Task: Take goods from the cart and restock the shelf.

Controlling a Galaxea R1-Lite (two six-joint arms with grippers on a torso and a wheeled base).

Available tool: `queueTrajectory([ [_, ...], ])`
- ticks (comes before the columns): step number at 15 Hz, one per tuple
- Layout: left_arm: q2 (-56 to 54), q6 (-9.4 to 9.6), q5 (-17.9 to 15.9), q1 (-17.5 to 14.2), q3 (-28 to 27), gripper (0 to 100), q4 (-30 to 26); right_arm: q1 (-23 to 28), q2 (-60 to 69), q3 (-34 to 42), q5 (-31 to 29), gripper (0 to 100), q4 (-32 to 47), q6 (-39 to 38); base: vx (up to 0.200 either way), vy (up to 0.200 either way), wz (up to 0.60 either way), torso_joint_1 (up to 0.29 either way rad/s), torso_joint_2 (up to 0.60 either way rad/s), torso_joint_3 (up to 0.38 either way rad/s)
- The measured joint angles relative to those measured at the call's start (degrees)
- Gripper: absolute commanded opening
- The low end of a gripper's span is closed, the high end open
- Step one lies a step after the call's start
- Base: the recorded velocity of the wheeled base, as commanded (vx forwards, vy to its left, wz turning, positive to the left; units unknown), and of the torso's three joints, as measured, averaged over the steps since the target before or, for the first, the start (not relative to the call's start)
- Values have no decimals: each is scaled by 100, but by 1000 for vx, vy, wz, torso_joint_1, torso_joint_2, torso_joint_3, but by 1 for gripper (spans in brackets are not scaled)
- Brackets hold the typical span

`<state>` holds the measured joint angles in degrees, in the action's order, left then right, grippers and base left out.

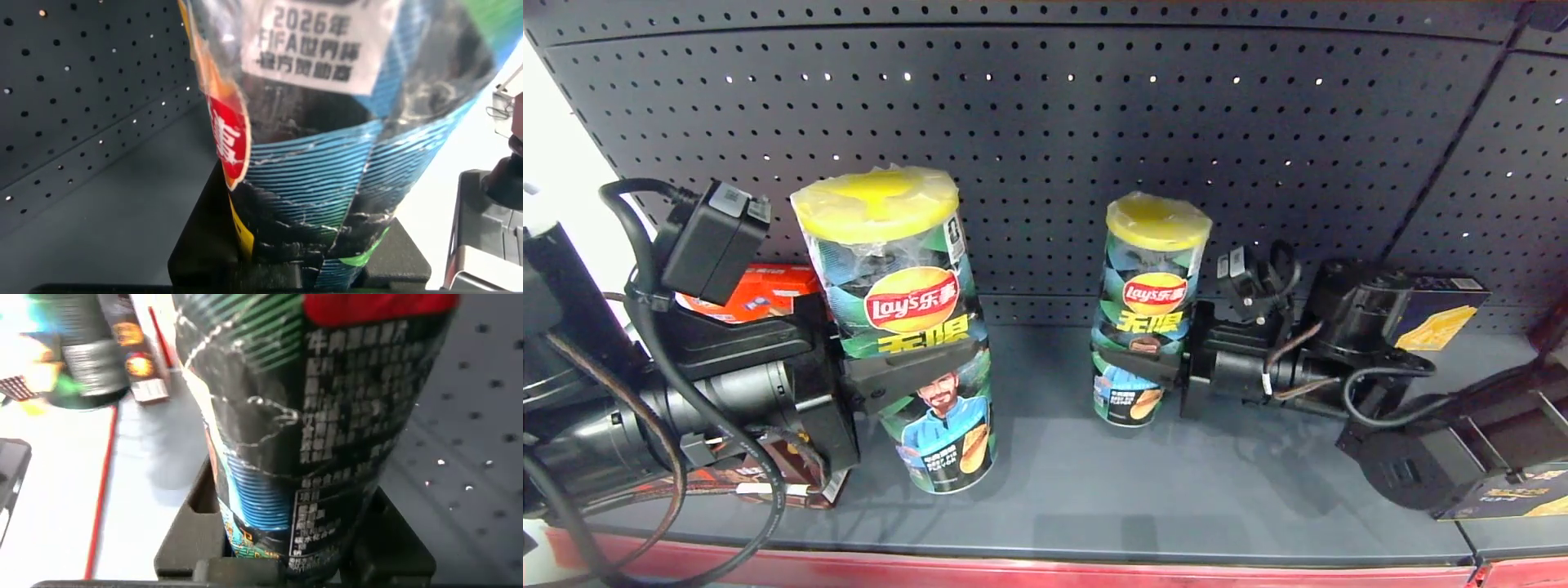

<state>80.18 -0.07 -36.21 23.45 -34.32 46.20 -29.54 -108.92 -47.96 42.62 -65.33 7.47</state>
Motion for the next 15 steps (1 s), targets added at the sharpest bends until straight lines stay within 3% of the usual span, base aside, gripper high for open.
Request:
queueTrajectory([
  [5,-9,0,30,0,20,0,-17,-439,156,1239,-375,0,-1163,-39,0,0,0,0,0,0],
  [15,-9,-2,44,-9,39,0,-24,-417,-296,2037,-313,0,-2130,-30,0,0,0,0,0,0],
])
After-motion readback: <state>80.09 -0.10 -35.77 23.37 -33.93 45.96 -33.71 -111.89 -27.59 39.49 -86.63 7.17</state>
